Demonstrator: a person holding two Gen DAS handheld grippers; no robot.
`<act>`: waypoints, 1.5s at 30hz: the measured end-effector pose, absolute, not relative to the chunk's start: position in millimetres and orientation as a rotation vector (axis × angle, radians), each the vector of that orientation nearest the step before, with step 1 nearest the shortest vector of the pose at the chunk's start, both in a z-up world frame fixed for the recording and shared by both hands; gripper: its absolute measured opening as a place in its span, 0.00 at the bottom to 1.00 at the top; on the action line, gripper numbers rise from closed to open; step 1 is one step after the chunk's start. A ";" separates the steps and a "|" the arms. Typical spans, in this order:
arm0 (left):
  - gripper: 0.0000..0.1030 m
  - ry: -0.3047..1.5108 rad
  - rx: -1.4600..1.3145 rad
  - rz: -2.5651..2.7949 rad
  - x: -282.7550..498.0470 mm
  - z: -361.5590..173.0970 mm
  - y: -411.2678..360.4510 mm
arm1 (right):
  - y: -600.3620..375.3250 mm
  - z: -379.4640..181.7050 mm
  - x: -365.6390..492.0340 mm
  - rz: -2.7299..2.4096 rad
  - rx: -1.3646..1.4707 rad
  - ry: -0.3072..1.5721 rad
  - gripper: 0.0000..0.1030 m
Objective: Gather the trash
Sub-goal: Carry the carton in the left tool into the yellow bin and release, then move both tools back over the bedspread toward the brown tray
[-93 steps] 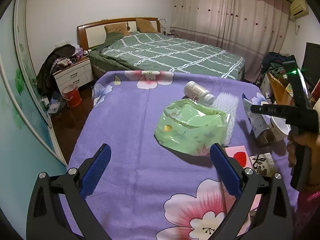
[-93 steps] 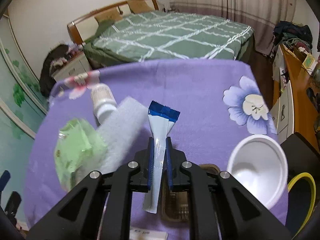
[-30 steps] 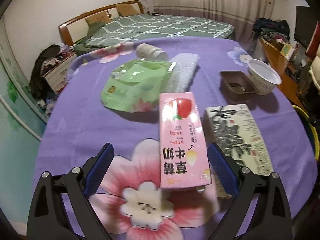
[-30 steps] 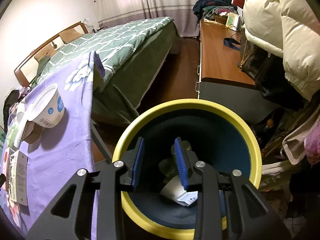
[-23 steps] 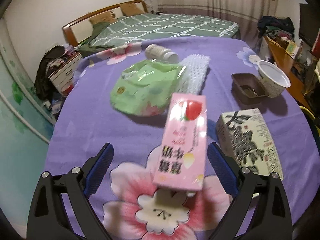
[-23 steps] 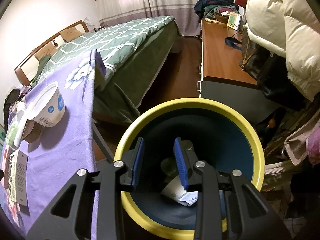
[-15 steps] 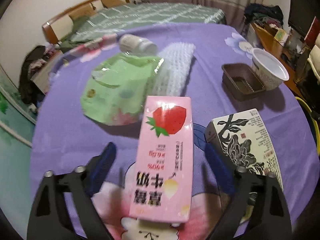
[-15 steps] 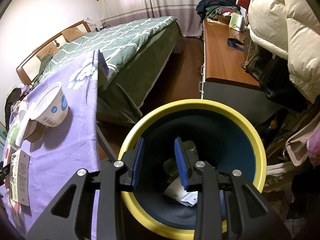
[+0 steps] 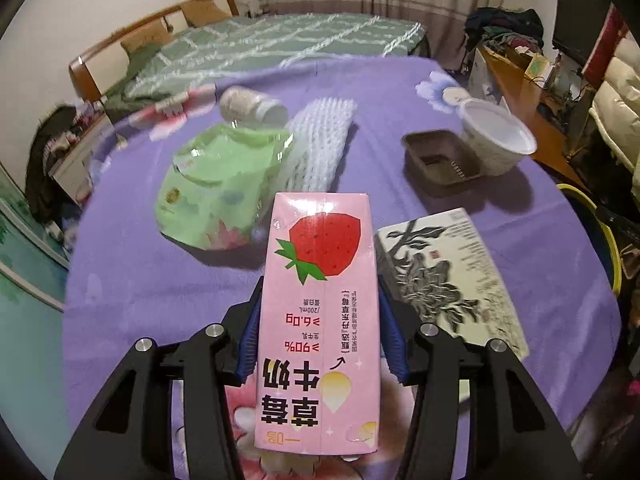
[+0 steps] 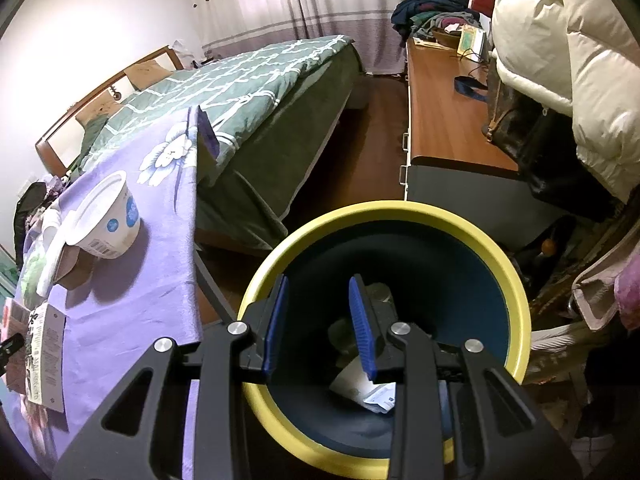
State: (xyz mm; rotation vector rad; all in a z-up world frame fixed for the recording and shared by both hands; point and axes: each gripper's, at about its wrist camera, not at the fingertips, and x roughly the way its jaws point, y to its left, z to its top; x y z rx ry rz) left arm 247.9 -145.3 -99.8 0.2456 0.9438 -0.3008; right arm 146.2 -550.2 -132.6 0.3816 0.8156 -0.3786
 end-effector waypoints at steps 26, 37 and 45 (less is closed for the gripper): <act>0.49 0.841 0.405 -0.834 181.8 -68.8 -421.5 | -624.1 -139.6 56.5 -0.496 0.461 0.773 0.33; 0.50 0.890 0.484 -0.890 169.0 -106.0 -515.8 | -644.6 -144.7 27.0 -0.526 0.495 0.762 0.37; 0.77 0.808 0.483 -0.840 159.2 -91.9 -509.1 | -644.6 -142.5 23.8 -0.519 0.503 0.749 0.40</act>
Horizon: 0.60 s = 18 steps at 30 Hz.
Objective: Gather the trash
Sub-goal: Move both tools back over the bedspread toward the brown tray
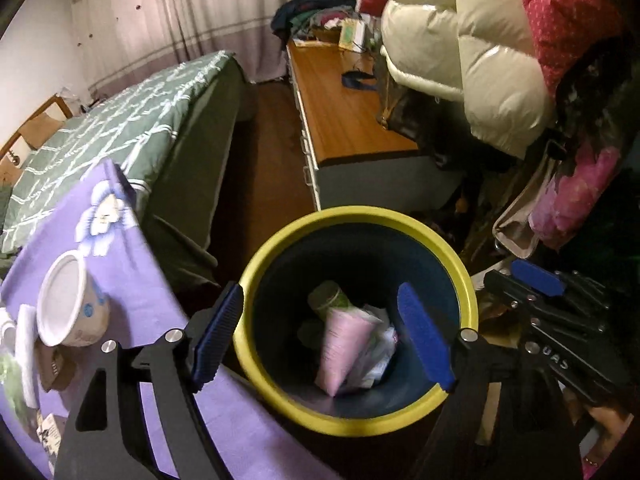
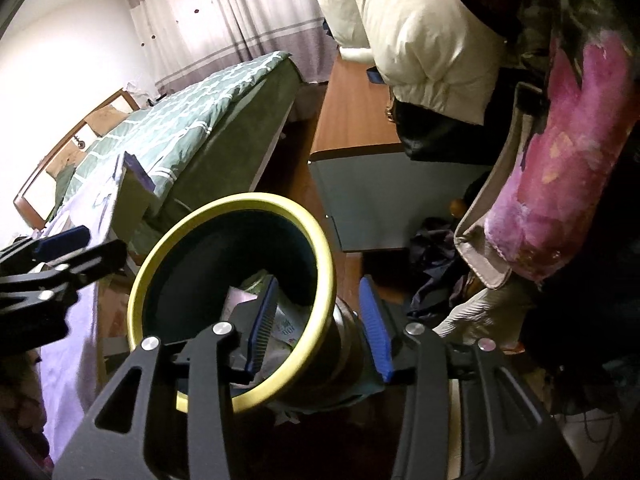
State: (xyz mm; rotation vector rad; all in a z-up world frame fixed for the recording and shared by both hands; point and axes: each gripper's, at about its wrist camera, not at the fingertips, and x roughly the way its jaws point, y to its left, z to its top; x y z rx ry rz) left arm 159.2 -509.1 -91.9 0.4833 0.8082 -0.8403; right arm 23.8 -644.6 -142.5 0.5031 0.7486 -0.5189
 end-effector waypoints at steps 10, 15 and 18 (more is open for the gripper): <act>0.85 0.755 0.380 -0.681 169.9 -56.0 -406.3 | -611.3 -139.2 46.2 -0.445 0.459 0.772 0.40; 0.87 0.737 0.327 -0.545 185.5 -48.0 -340.8 | -588.1 -136.7 65.0 -0.394 0.420 0.789 0.41; 0.87 0.732 0.279 -0.475 198.0 -43.6 -300.6 | -565.5 -132.1 81.4 -0.352 0.385 0.797 0.41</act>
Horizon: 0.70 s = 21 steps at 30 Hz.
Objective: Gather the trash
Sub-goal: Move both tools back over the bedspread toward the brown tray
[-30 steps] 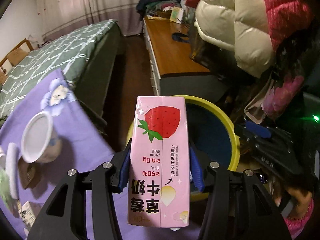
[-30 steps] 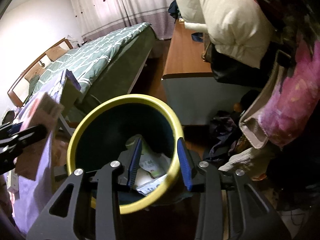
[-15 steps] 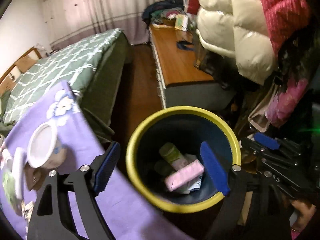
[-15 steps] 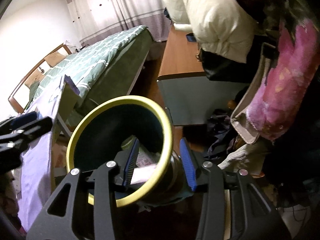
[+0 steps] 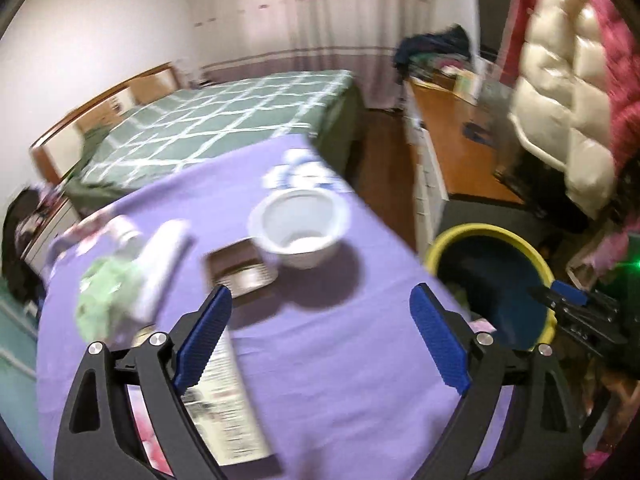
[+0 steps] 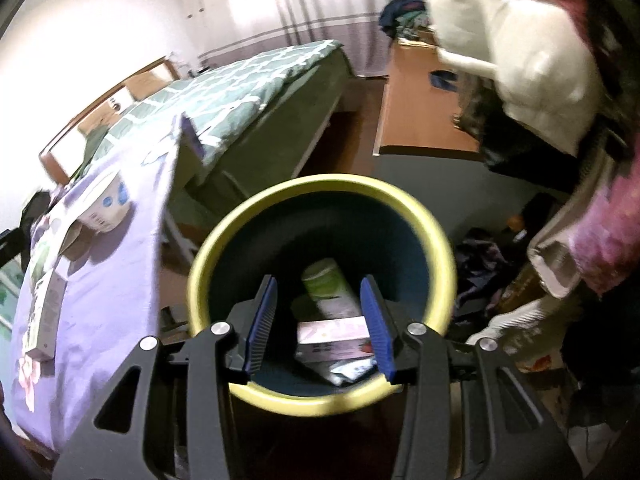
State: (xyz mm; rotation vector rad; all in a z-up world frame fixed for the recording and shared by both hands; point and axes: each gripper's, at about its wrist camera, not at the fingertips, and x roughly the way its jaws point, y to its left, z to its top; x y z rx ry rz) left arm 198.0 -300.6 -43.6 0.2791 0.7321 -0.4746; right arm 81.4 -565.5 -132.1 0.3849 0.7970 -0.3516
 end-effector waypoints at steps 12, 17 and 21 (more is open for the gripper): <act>0.88 0.698 0.172 -0.273 231.2 -34.0 -184.7 | -466.0 -109.7 165.5 -0.142 0.241 0.804 0.44; 0.89 0.706 0.145 -0.238 242.2 -39.2 -159.0 | -426.1 -101.2 194.6 -0.047 0.208 0.807 0.44; 0.89 0.701 0.118 -0.207 247.6 -40.6 -138.4 | -397.3 -101.0 214.1 0.015 0.182 0.833 0.44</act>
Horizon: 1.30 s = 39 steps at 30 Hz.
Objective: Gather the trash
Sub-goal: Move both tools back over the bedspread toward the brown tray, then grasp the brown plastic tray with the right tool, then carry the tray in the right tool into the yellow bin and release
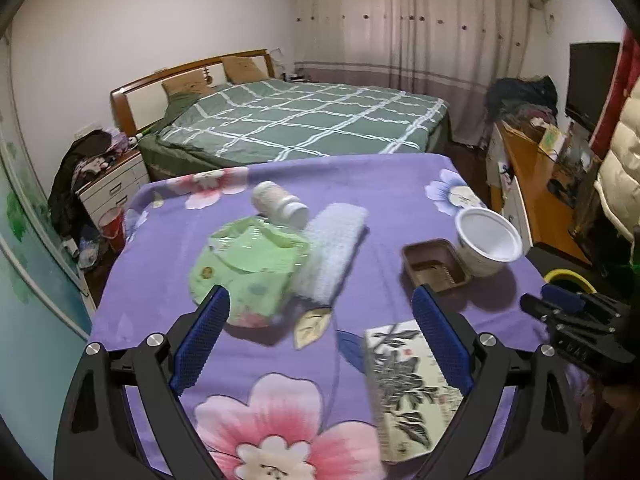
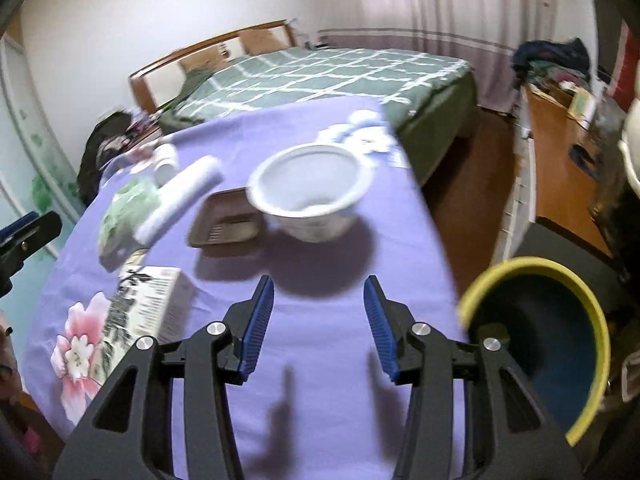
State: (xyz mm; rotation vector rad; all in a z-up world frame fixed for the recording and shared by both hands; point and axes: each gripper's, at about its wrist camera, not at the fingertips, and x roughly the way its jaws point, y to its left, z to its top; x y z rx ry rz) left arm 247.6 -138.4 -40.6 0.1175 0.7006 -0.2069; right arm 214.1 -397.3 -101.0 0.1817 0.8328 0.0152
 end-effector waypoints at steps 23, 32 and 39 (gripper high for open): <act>0.89 0.739 0.034 -0.200 272.4 -61.9 -89.3 | -323.0 -116.9 305.3 0.025 0.079 0.957 0.71; 0.89 0.753 0.024 -0.207 276.8 -67.8 -84.4 | -314.2 -129.5 323.7 -0.009 0.059 0.993 0.64; 0.89 0.749 0.027 -0.208 274.9 -67.5 -83.8 | -309.4 -110.6 310.9 0.041 0.092 0.944 0.63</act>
